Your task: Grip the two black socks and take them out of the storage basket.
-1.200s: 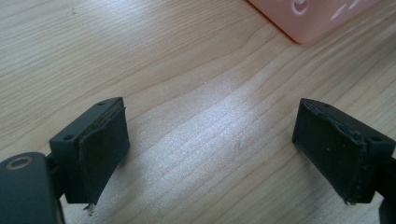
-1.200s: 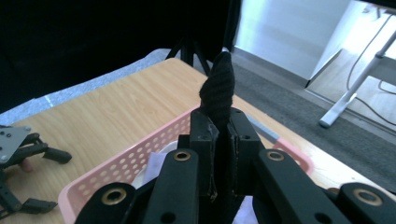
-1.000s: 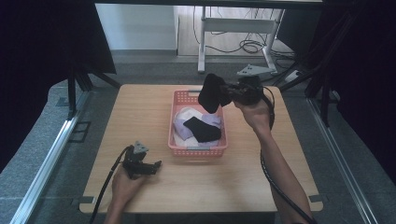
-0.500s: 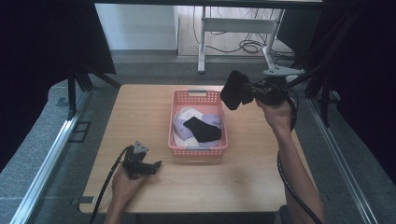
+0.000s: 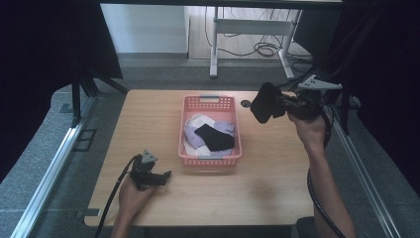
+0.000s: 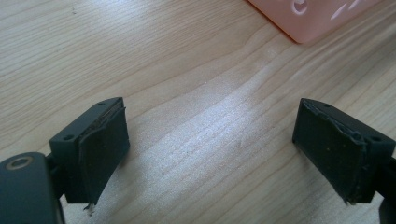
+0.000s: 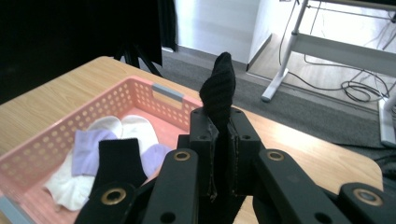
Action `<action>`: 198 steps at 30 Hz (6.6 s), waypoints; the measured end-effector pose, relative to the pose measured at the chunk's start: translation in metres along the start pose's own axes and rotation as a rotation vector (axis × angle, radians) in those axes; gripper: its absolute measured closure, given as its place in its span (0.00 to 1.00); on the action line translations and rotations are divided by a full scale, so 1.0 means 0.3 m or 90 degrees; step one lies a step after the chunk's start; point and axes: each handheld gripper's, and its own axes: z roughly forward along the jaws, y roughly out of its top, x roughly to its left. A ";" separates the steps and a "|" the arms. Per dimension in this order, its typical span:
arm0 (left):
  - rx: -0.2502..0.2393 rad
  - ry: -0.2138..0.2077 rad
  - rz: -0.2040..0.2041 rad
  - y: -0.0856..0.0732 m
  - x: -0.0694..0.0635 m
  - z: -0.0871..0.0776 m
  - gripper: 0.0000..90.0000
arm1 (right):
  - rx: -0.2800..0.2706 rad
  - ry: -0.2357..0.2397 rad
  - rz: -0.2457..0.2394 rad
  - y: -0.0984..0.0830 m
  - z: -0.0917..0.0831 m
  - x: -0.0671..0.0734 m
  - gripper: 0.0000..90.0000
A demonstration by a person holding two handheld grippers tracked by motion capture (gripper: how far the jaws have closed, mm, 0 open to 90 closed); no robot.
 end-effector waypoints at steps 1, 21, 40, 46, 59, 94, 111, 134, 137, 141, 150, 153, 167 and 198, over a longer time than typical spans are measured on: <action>0.000 0.000 0.000 0.000 0.000 0.000 0.11 | 0.003 -0.003 0.001 -0.010 -0.003 -0.006 0.93; 0.000 -0.001 -0.003 0.000 -0.001 0.000 0.11 | 0.122 -0.024 0.033 -0.292 0.112 -0.075 0.92; -0.001 -0.001 -0.003 0.000 -0.001 0.000 0.11 | 0.235 -0.009 0.049 -0.495 0.277 -0.052 0.88; -0.001 -0.001 -0.003 0.000 -0.001 0.000 0.11 | 0.229 -0.019 0.048 -0.478 0.262 -0.056 0.76; 0.000 -0.001 -0.003 0.000 -0.001 0.000 0.11 | 0.182 0.002 0.041 -0.350 0.213 -0.023 0.52; 0.004 -0.001 0.004 0.000 0.001 -0.002 0.11 | 0.180 0.144 -0.068 -0.149 0.448 0.295 0.47; 0.004 -0.001 0.004 0.000 0.002 -0.001 0.11 | 0.154 0.199 -0.070 -0.131 0.625 0.428 0.50; 0.005 -0.001 0.004 0.000 0.002 -0.002 0.11 | 0.226 0.169 -0.075 -0.207 0.814 0.508 0.60; 0.006 0.000 0.004 0.000 0.002 -0.002 0.11 | 0.241 0.164 -0.087 -0.219 0.833 0.518 0.60; 0.005 -0.001 0.004 0.000 0.002 -0.002 0.11 | 0.258 0.155 -0.092 -0.233 0.855 0.520 0.60; 0.005 -0.001 0.003 0.000 0.001 -0.002 0.11 | 0.326 0.141 -0.105 -0.245 0.872 0.520 0.82; 0.005 -0.001 0.004 0.000 0.001 -0.002 0.11 | 0.328 0.132 -0.099 -0.235 0.864 0.516 0.90; 0.005 -0.001 0.004 0.000 0.002 -0.002 0.11 | 0.231 0.135 -0.064 -0.147 0.755 0.471 0.92; 0.003 -0.001 0.004 0.000 0.002 -0.001 0.11 | 0.077 0.175 -0.083 0.114 0.488 0.475 0.92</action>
